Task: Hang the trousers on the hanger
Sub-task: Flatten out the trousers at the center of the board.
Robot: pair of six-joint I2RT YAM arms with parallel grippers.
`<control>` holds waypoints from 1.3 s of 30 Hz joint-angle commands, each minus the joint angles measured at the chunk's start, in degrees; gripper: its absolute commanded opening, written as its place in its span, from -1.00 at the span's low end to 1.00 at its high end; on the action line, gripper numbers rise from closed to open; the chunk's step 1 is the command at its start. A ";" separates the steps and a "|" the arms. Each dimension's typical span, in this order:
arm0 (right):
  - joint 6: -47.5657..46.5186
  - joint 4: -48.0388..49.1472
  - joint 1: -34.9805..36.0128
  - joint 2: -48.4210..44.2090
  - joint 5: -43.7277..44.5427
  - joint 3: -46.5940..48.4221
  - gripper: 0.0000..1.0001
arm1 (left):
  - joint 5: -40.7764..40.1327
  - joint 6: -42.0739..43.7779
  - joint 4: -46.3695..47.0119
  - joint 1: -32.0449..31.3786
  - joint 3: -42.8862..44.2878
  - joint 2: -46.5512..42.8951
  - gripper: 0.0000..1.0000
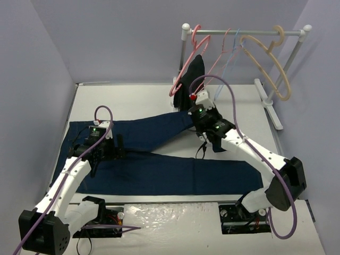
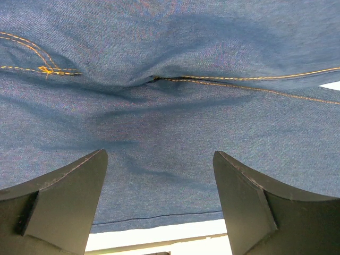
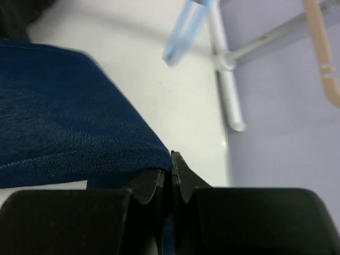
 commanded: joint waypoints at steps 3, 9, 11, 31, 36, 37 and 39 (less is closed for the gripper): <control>0.99 -0.32 11.50 7.23 14.90 -8.65 -0.80 | -1.39 -0.50 0.63 0.00 2.18 -0.06 0.55; 15.50 -7.63 23.84 15.48 -3.57 -5.46 -0.56 | -1.52 -0.41 0.45 0.00 2.41 0.86 0.54; 18.32 -9.18 25.08 17.82 -12.27 -2.59 -0.46 | -1.36 -0.41 0.54 0.00 2.44 1.05 0.54; 66.54 -9.96 6.03 -11.77 -22.49 -23.72 0.19 | -0.29 -0.63 1.29 0.02 2.44 1.58 0.54; 70.22 -9.73 1.48 -8.46 -24.82 -27.79 0.19 | -0.02 -0.62 1.33 0.09 2.44 1.69 0.54; 70.60 -9.38 0.97 -8.03 -25.18 -28.34 0.18 | -0.09 -0.68 1.27 0.09 2.44 1.59 0.54; 71.09 -8.47 -0.26 -7.23 -26.07 -30.13 0.16 | -0.19 -0.74 1.27 0.09 2.44 1.17 0.54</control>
